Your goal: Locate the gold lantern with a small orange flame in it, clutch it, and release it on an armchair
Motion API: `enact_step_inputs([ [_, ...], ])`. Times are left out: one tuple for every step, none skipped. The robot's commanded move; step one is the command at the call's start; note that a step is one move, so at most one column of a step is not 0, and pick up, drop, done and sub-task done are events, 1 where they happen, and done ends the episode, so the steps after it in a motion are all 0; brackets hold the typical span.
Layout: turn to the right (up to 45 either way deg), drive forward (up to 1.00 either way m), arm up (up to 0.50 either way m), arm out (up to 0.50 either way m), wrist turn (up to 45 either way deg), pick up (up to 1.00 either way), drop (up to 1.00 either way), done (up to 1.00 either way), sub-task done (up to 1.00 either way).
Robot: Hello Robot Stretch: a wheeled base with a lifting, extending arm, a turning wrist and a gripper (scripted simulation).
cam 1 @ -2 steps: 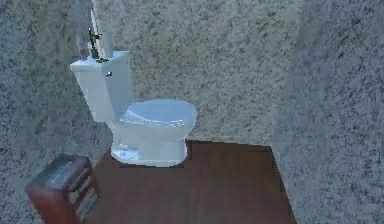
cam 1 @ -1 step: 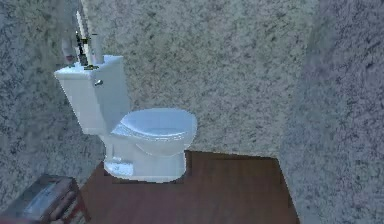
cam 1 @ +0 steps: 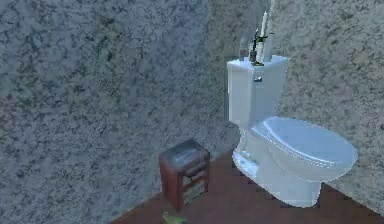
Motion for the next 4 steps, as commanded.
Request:
enact_step_inputs([
  [-45.0,0.0,0.0,0.0,0.0,0.0,0.0,0.0,0.0],
  [-36.0,0.0,0.0,0.0,0.0,0.0,0.0,0.0,0.0],
  [0.0,0.0,0.12,0.0,0.0,0.0,0.0,0.0,0.0],
  [0.0,0.0,0.0,0.48,0.0,0.0,0.0,0.0,0.0],
])
